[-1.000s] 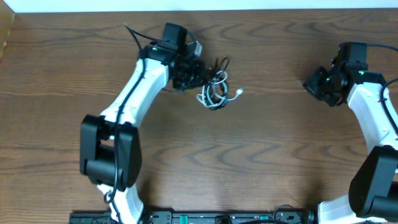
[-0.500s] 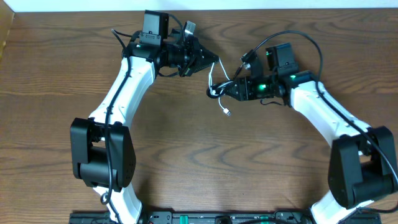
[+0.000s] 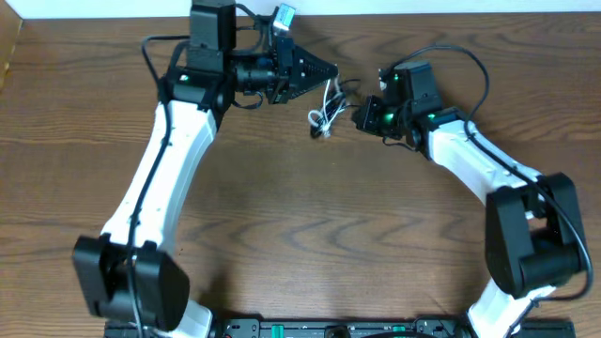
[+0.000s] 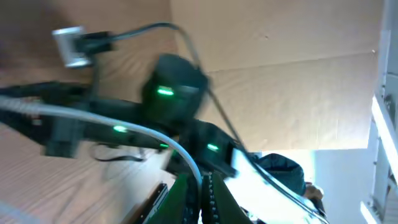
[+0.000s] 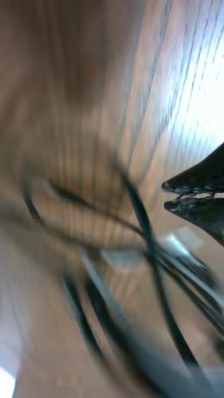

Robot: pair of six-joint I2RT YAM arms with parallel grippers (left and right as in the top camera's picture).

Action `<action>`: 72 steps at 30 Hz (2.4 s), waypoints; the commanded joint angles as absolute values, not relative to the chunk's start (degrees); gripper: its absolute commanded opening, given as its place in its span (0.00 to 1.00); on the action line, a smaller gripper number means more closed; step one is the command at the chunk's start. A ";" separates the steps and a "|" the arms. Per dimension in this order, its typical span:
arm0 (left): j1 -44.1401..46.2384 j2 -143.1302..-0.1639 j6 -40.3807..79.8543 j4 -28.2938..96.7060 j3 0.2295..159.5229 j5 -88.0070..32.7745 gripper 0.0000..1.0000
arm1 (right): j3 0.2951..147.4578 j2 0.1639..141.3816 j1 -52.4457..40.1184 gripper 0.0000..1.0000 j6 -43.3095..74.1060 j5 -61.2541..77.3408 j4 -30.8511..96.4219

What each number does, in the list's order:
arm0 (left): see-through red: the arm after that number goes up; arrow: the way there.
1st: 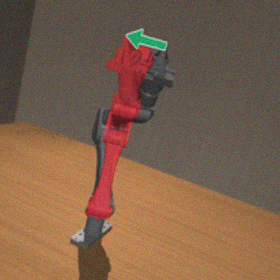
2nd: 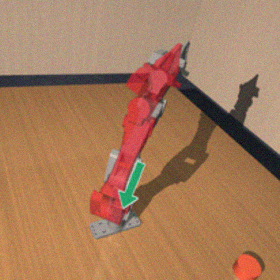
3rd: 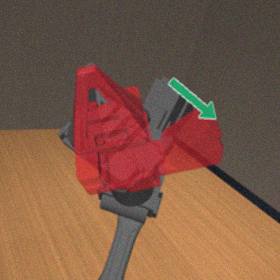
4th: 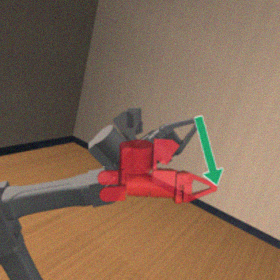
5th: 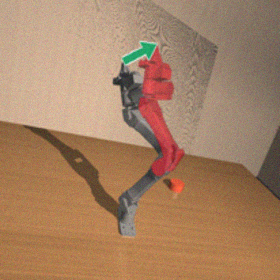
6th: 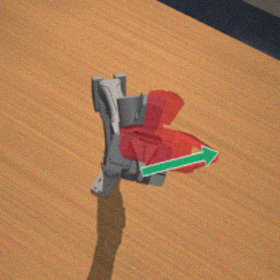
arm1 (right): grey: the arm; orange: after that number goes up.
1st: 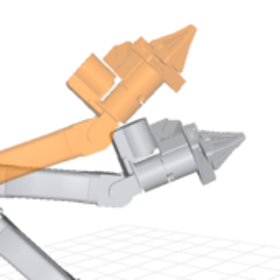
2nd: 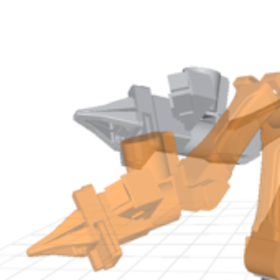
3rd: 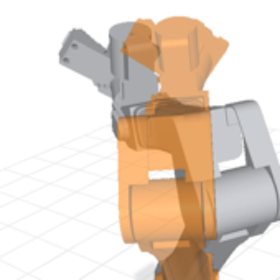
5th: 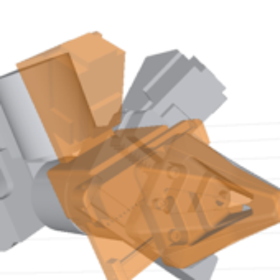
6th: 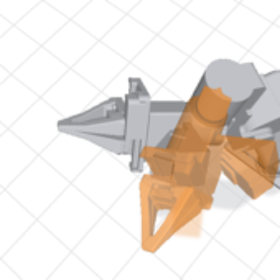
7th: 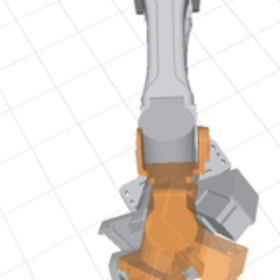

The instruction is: Untangle cables

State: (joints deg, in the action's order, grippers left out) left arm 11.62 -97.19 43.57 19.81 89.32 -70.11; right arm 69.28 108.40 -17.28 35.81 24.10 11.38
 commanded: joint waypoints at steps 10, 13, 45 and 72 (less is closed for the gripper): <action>7.09 -93.91 42.04 20.93 89.84 -61.06 0.07 | 69.67 104.68 -17.06 0.47 23.09 41.71 12.10; 9.28 -93.91 42.06 20.91 89.84 -52.77 0.07 | 69.67 104.14 -17.26 0.66 23.79 44.07 11.90; 2.48 -93.60 13.89 46.68 89.89 -24.32 0.08 | 69.87 110.13 1.65 0.02 7.99 35.27 38.02; 29.15 -122.67 13.58 28.82 89.76 -53.15 0.65 | 70.67 107.79 1.61 0.05 7.86 52.90 34.02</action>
State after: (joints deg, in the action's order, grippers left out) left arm 28.36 -120.18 13.54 31.75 89.43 -53.30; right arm 69.71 109.54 1.74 8.51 50.65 34.06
